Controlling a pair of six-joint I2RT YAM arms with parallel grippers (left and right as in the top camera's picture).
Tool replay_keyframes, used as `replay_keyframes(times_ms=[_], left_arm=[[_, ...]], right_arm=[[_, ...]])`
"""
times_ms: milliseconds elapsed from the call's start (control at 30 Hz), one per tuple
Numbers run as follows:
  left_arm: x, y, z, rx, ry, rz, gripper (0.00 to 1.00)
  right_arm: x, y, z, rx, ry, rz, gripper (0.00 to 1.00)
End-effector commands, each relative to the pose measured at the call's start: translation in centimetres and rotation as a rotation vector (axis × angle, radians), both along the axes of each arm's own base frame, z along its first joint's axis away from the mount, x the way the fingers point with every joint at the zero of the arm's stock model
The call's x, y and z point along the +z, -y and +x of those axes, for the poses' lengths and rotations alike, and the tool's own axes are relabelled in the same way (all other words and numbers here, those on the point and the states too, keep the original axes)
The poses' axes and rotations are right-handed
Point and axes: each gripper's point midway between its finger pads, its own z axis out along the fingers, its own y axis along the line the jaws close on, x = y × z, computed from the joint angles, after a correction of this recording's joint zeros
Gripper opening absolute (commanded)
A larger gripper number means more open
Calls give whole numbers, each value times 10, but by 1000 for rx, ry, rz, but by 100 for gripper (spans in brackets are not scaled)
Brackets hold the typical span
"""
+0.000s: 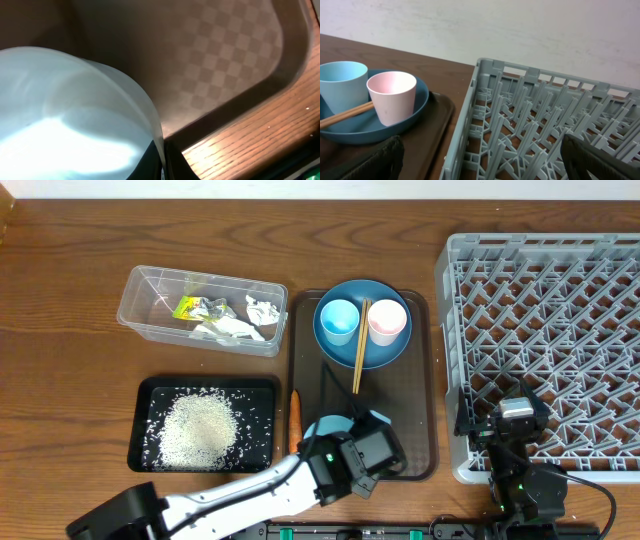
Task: Sort waste into correct bins and load items into the dishwasher rack
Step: 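Carry the empty bowl back and set it on the brown tray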
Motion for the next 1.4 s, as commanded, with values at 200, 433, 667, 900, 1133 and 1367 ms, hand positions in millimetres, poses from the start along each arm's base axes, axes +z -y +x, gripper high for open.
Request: replay_keyframes(times_ms=[200, 433, 667, 900, 1133, 1367], left_arm=[[-17, 21, -6, -24, 10, 9, 6], [-30, 22, -6, -22, 1, 30, 6], [-26, 25, -5, -21, 6, 17, 6], [2, 40, -1, -24, 32, -77, 11], [-2, 39, -5, -32, 16, -72, 15], [-1, 47, -2, -34, 34, -94, 15]], right_arm=[[-1, 3, 0, -13, -2, -7, 99], [-1, 3, 0, -13, -2, -7, 99], [-1, 3, 0, -13, -2, -7, 99], [-1, 3, 0, -13, -2, -7, 99], [-1, 3, 0, -13, -2, -7, 99], [-1, 3, 0, -13, -2, -7, 99]])
